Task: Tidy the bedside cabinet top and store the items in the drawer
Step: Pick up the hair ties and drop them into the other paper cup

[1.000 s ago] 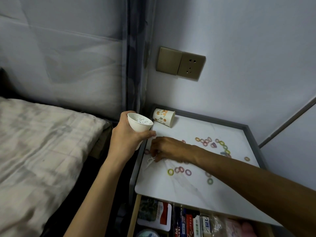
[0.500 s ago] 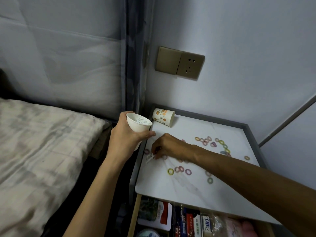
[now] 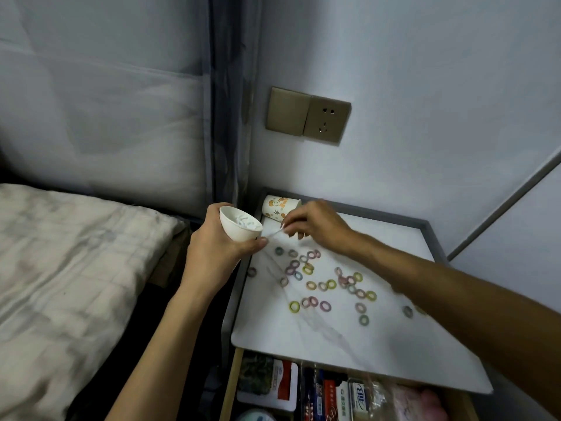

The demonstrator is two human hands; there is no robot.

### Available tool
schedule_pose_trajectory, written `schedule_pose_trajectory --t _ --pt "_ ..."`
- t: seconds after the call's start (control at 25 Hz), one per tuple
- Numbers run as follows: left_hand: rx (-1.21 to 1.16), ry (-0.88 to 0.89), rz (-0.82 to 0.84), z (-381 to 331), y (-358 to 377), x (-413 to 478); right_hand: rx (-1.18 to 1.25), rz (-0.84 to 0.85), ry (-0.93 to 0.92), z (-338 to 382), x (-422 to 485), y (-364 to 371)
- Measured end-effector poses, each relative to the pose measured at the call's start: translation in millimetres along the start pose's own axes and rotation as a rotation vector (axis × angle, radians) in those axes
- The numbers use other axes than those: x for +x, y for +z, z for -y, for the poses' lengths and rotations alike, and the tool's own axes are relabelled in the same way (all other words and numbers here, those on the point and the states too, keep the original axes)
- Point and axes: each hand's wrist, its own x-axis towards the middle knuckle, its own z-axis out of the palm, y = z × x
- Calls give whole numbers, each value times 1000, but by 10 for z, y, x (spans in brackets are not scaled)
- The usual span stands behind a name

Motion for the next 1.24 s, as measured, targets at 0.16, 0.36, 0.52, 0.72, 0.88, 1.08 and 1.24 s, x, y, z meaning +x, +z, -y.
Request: schedule_pose_trajectory --t 0.16,0.36,0.52,0.72,0.88,1.08,1.24 --pt "85 62 69 -50 72 -94 132 -146 -21 223 -119 -448" --pt "143 129 197 -144 231 -263 -159 47 -288 639 -318 -582" --pt "84 137 249 -173 310 -320 -169 72 -282 723 -399 -568" --pt "62 105 230 -170 324 -322 -394 44 -175 628 -465 -817" --pt "75 97 240 -178 366 -318 -651 164 -375 764 -456 -642" --pt "80 93 248 -171 380 -307 -269 130 -366 839 -438 -560" --pt "49 94 251 -175 391 -309 -29 113 -85 829 -434 -423"
